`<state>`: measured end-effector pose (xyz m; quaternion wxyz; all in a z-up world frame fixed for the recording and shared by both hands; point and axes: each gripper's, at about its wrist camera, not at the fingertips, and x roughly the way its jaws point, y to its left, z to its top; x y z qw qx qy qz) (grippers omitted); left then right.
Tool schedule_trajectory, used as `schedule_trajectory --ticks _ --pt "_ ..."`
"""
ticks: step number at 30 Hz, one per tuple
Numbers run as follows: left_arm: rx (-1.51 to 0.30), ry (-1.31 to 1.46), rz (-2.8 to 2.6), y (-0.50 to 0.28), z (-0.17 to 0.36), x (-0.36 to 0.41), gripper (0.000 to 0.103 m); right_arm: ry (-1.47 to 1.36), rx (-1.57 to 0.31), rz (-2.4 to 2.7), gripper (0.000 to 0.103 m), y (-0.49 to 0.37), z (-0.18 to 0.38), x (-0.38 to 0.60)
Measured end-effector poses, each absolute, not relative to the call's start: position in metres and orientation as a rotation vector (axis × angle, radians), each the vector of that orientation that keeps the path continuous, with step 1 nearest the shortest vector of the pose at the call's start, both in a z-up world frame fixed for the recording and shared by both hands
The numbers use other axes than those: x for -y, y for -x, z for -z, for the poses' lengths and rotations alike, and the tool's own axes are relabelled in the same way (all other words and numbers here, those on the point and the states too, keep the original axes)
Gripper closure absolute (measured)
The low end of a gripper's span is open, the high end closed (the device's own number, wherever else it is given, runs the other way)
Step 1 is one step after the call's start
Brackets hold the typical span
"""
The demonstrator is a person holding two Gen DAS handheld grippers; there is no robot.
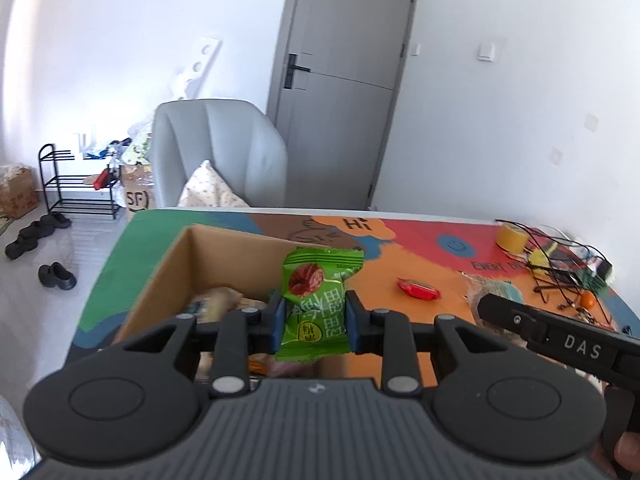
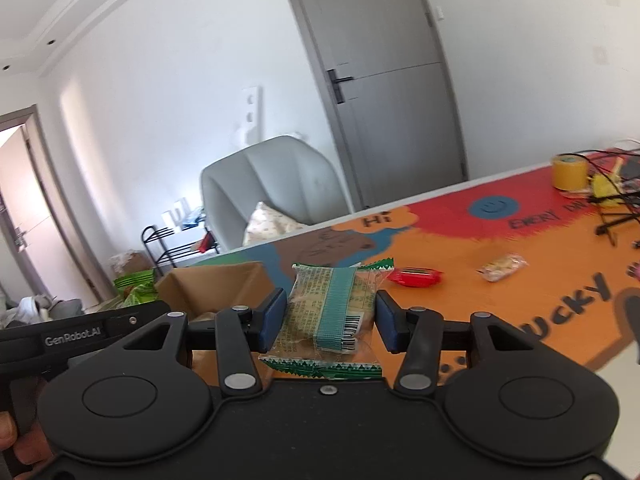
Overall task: Organize snacks
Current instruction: 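Carry the green bag to the box with left tool while right tool carries the biscuit pack, then open both tools over the box, dropping the green bag and biscuit pack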
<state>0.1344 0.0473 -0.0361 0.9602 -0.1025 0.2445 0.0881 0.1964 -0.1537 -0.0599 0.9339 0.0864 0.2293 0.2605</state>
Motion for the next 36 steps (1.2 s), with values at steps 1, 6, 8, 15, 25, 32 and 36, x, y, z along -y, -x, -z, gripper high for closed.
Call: schedule_trajectory --ticks 1,6,8,15,25,32,36 --pt "-0.495 0.213 -0.187 -0.133 0.036 -0.052 0.074 -0.173 -0.468 -0.541 0.054 -0.196 0.059 0.15" --pt "-0.503 0.236 -0.22 -0.129 0.04 -0.071 0.074 -0.158 -0.472 -0.581 0.054 -0.196 0.057 0.128" --pt "-0.513 0.252 -0.227 -0.129 0.043 -0.079 0.074 -0.153 -0.477 -0.596 0.054 -0.196 0.057 0.12" --pt "-0.548 0.275 -0.221 -0.121 0.049 -0.097 0.074 -0.138 -0.485 -0.635 0.054 -0.195 0.054 0.092" --pt "-0.542 0.313 -0.276 -0.106 0.046 -0.121 0.064 -0.118 -0.512 -0.737 0.054 -0.183 0.05 0.056" --pt "-0.526 0.32 -0.285 -0.101 0.042 -0.124 0.056 -0.144 -0.536 -0.807 0.049 -0.177 0.044 0.053" --pt "-0.53 0.31 -0.278 -0.1 0.041 -0.119 0.047 -0.154 -0.525 -0.759 0.049 -0.177 0.042 0.064"
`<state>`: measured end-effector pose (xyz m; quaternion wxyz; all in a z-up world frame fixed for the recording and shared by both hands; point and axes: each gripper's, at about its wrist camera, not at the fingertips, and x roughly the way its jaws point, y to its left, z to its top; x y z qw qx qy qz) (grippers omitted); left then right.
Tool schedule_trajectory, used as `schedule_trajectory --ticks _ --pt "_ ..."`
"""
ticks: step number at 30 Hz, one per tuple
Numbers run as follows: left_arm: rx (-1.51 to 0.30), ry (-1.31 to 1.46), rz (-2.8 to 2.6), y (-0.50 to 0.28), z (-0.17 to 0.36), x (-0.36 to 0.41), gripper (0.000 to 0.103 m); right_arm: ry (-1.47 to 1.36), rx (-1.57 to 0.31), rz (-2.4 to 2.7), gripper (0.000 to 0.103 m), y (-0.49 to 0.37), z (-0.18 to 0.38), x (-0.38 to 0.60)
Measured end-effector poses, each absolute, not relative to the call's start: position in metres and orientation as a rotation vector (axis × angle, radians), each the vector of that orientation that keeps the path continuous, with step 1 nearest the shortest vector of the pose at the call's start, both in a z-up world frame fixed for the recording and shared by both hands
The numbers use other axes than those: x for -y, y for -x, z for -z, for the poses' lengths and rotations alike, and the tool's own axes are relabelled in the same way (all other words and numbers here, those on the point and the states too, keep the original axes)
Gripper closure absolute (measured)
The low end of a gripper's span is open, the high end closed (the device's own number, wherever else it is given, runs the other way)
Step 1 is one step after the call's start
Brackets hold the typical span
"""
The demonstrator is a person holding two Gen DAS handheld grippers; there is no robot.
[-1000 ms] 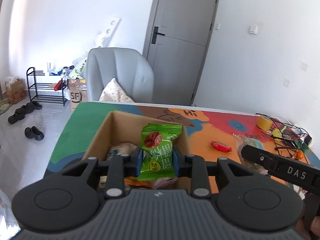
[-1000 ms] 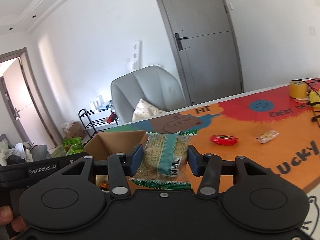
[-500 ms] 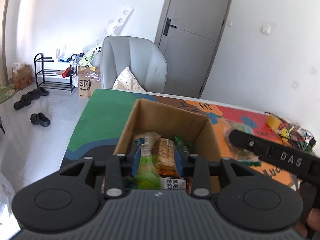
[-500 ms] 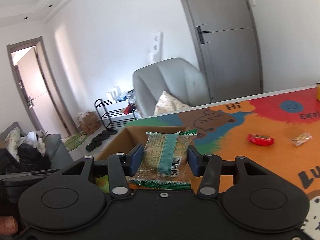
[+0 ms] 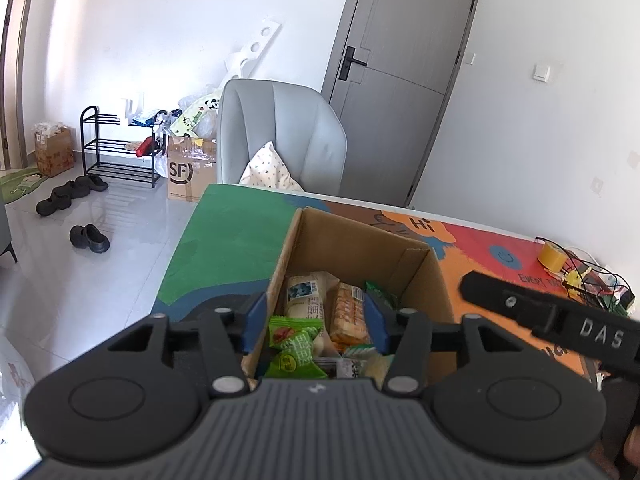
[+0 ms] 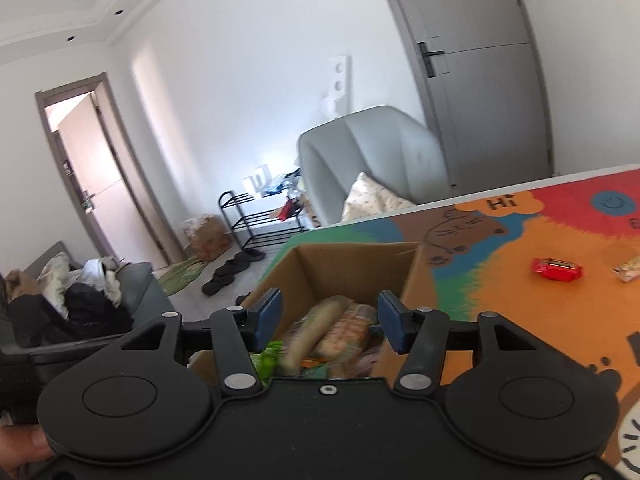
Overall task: Organize snacks
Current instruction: 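Open both tools over the box, dropping the green bag and biscuit pack, then withdraw both open tools back over the red candy bar and peanut pack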
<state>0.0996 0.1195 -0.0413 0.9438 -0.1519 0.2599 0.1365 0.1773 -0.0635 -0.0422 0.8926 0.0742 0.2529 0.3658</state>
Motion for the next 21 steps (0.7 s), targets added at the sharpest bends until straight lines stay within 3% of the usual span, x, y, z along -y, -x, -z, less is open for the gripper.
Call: schedule_trajectory --ticks 3,7,21 --pt "-0.528 0.308 -0.269 -0.099 0.041 -0.115 0.044 -0.169 -0.522 -0.723 0.049 -0.178 0.042 0.075" --pt "-0.528 0.298 -0.252 -0.102 0.04 -0.105 0.03 -0.175 -0.53 -0.691 0.048 -0.181 0.048 0.089" --pt "-0.546 0.232 -0.19 -0.122 0.046 -0.055 0.016 -0.23 -0.559 -0.567 0.032 -0.187 0.063 0.15"
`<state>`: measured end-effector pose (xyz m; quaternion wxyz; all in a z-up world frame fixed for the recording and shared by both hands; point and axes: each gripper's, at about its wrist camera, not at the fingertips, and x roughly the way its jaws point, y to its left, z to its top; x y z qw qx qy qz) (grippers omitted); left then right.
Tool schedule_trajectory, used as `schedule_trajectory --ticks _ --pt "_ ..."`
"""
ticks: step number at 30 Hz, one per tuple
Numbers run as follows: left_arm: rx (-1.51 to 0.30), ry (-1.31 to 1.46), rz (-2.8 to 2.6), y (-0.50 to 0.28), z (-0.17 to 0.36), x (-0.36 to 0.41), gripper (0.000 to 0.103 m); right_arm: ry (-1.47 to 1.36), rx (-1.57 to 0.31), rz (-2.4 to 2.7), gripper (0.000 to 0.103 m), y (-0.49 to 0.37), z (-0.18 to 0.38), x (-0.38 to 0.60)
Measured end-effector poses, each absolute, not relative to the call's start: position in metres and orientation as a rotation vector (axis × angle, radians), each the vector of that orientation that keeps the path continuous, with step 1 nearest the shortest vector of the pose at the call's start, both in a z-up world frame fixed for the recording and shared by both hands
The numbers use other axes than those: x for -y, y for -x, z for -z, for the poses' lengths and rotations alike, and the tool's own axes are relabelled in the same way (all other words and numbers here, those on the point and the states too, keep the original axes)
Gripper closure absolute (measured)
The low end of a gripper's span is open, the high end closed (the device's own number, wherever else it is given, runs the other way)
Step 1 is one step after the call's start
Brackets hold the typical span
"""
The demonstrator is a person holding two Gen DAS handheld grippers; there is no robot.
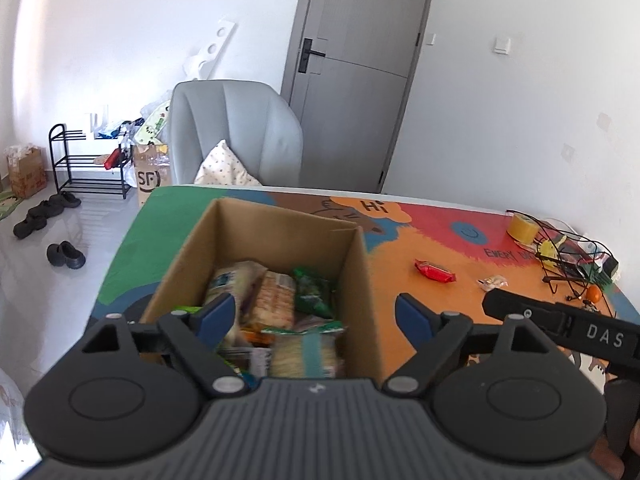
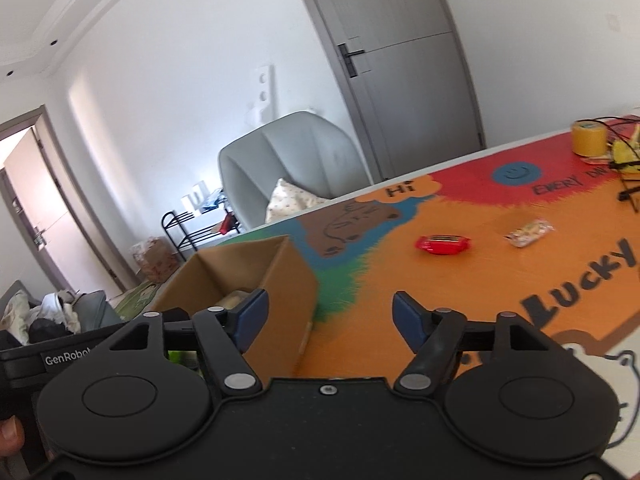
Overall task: Organize snacks
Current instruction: 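Withdraw both open tools back over the red candy bar and peanut pack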
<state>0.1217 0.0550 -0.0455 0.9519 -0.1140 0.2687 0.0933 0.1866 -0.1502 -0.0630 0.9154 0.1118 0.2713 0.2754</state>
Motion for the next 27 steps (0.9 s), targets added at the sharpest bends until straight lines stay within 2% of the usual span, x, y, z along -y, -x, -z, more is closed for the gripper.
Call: schedule_trajectory --ticks 9,16,20,27 --pt "-0.582 0.201 -0.117 -0.138 0.05 -0.018 0.014 -0.246 -0.557 -0.514 0.017 -0.186 0.066 0.187" --pt "-0.605 0.197 -0.095 -0.147 0.054 0.0 0.013 -0.259 -0.558 -0.481 0.012 -0.189 0.069 0.208" --pt "-0.615 0.195 -0.083 -0.154 0.056 0.01 0.012 -0.272 -0.562 -0.466 0.006 -0.193 0.074 0.221" --pt "-0.608 0.173 -0.07 -0.171 0.062 0.032 0.012 -0.315 -0.578 -0.434 0.005 -0.206 0.089 0.244"
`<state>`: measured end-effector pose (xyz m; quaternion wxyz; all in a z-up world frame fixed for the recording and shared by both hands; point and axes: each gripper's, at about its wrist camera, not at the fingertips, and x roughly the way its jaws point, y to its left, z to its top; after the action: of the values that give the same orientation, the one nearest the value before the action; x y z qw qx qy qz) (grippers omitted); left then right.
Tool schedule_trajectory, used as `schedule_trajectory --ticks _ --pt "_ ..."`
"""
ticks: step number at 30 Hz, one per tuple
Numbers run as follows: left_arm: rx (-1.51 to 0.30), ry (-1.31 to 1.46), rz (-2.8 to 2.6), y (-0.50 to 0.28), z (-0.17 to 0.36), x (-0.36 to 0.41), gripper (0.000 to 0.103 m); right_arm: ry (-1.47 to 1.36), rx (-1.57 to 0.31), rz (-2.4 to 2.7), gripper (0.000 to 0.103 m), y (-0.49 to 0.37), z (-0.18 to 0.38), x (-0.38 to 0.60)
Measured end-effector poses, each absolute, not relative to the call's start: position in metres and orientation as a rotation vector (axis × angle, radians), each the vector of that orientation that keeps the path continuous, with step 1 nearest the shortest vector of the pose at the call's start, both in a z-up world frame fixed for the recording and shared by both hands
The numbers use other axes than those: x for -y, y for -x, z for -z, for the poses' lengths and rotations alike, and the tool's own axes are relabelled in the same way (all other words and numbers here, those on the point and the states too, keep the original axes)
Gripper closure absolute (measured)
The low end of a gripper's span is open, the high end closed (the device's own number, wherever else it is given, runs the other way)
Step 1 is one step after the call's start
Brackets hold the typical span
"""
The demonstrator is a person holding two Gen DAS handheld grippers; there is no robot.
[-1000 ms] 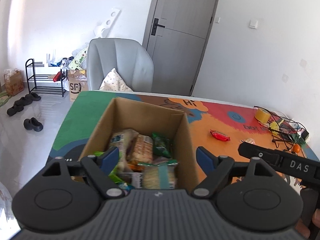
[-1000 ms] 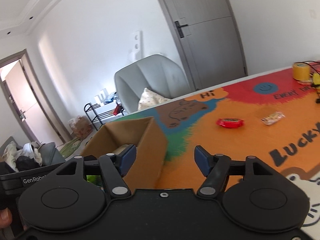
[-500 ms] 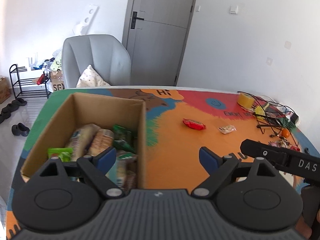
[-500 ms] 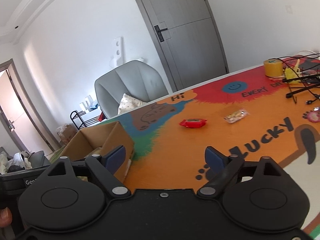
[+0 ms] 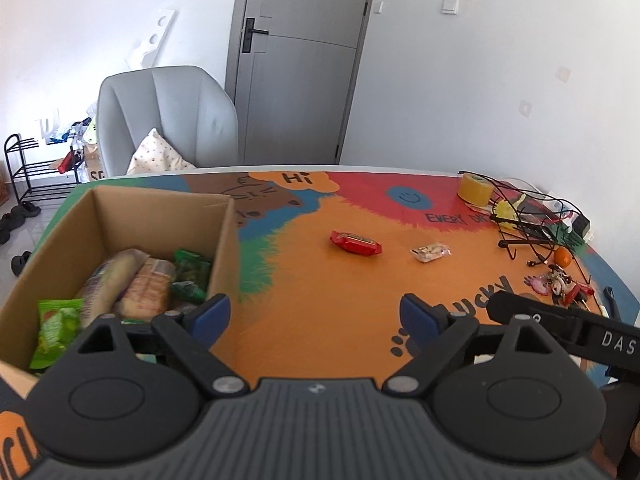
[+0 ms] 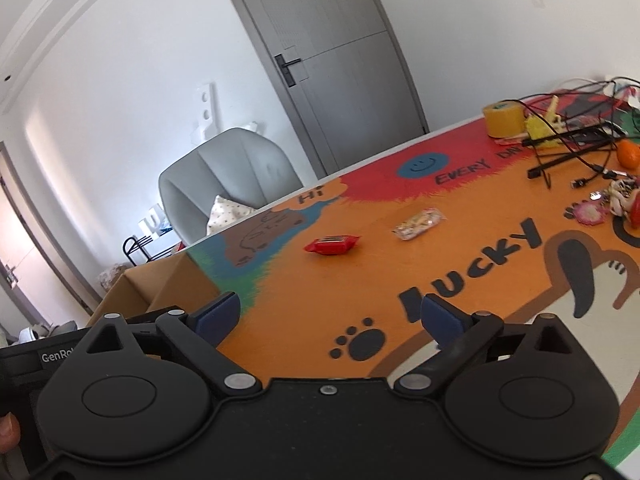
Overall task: Organize snacks
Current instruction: 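Withdraw both open tools back over the red candy bar and peanut pack, then grasp the red candy bar with left tool while right tool grasps the peanut pack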
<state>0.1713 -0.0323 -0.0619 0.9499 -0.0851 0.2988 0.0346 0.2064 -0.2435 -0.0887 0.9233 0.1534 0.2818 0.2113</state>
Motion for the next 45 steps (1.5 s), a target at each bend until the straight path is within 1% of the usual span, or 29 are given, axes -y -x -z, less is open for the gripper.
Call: schedule_trajectory --ticks 7,13,15,18,23,26,27,31,34,39,45 --pt "-0.593 0.159 -0.048 -0.192 0.067 0.049 0.012 -0.351 -0.578 -0.414 0.006 -0.226 0.099 0.26" --pt "-0.594 0.172 -0.04 -0.213 0.072 0.054 0.012 -0.368 -0.597 -0.419 0.022 -0.25 0.107 0.264" --pt "-0.603 0.182 -0.035 -0.223 0.074 0.055 0.013 -0.374 -0.608 -0.419 0.029 -0.259 0.109 0.264" --pt "-0.618 0.198 -0.029 -0.237 0.077 0.056 0.015 -0.378 -0.625 -0.423 0.037 -0.273 0.112 0.264" --pt "-0.644 0.205 -0.026 -0.261 0.081 0.059 0.023 -0.388 -0.657 -0.429 0.045 -0.297 0.118 0.262" --pt "-0.662 0.211 -0.02 -0.276 0.085 0.06 0.031 -0.389 -0.672 -0.434 0.048 -0.31 0.121 0.261" --pt "-0.666 0.214 -0.019 -0.281 0.086 0.061 0.034 -0.387 -0.678 -0.434 0.05 -0.315 0.122 0.26" --pt "-0.684 0.231 -0.013 -0.299 0.092 0.062 0.043 -0.388 -0.704 -0.436 0.053 -0.332 0.128 0.26" --pt "-0.707 0.233 -0.011 -0.314 0.098 0.064 0.047 -0.39 -0.72 -0.435 0.053 -0.343 0.131 0.26" --pt "-0.743 0.25 -0.012 -0.336 0.111 0.066 0.05 -0.391 -0.744 -0.433 0.055 -0.363 0.139 0.26" --pt "-0.789 0.303 -0.018 -0.362 0.126 0.061 0.05 -0.38 -0.78 -0.434 0.055 -0.386 0.15 0.255"
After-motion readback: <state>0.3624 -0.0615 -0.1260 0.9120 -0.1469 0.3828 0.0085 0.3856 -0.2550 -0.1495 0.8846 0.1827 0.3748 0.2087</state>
